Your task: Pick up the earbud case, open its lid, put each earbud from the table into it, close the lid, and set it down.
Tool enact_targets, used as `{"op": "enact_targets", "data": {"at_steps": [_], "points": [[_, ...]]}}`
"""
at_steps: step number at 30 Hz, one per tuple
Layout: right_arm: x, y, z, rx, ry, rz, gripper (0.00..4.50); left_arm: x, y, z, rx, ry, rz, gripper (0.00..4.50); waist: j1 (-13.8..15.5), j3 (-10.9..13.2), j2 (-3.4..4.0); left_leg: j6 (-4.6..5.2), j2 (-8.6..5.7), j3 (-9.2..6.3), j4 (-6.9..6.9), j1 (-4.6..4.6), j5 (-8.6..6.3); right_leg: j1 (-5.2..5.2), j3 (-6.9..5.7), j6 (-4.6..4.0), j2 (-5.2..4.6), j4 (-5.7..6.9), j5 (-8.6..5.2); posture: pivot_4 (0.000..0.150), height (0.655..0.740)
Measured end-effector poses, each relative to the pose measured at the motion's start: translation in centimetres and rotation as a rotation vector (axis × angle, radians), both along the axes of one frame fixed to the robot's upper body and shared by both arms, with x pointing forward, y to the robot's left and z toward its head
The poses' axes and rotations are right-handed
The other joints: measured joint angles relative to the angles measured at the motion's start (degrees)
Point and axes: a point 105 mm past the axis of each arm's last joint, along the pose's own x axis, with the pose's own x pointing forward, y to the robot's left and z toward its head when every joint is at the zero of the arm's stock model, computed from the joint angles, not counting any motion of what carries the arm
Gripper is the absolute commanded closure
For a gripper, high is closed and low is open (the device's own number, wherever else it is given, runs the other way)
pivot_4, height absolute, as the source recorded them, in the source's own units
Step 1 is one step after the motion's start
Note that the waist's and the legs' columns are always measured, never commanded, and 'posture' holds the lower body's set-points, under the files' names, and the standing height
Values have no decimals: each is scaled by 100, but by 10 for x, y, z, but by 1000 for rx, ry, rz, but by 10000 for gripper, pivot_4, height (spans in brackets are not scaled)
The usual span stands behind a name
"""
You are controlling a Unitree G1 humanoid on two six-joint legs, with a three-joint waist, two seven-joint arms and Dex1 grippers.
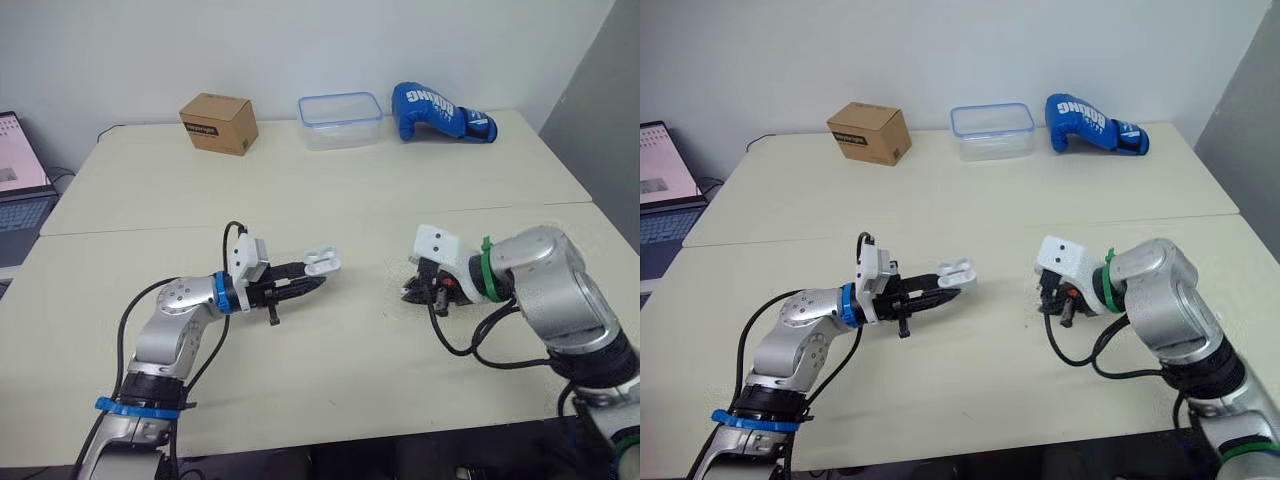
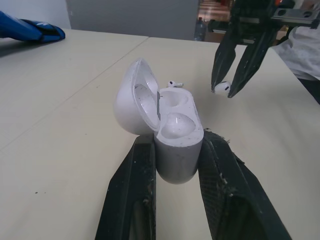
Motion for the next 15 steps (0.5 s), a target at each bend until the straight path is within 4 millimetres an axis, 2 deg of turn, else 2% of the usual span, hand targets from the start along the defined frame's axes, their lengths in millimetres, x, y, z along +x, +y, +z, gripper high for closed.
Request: {"op": "enact_targets", "data": {"at_steps": [3, 5, 10, 15], "points": [[-4, 21, 25, 316, 6, -67, 40934, 7, 1, 2, -8, -5, -3, 37110, -6, -2, 3, -2, 2, -9, -2, 3, 1, -2, -2, 0, 3, 9, 0, 1500, 7307], [-5, 24, 31, 398, 9, -110, 40934, 8, 0, 5, -8, -16, -16, 37110, -10, -2, 3, -2, -2, -11, -2, 2, 1, -2, -1, 0, 1, 5, 0, 1500, 7307], [2, 27, 42, 501, 4, -211, 40934, 14, -2, 6, -4, -8, -32, 37110, -18, -3, 5, -2, -3, -11, -2, 5, 1, -2, -3, 0, 1, 9, 0, 1500, 7307], [8, 42, 46, 565, -35, -259, 40934, 20, -8, 11, -14, -12, -55, 37110, -40, -4, 6, -3, -2, -10, -3, 6, 2, -5, 1, 0, 2, 12, 0, 1500, 7307]]}}
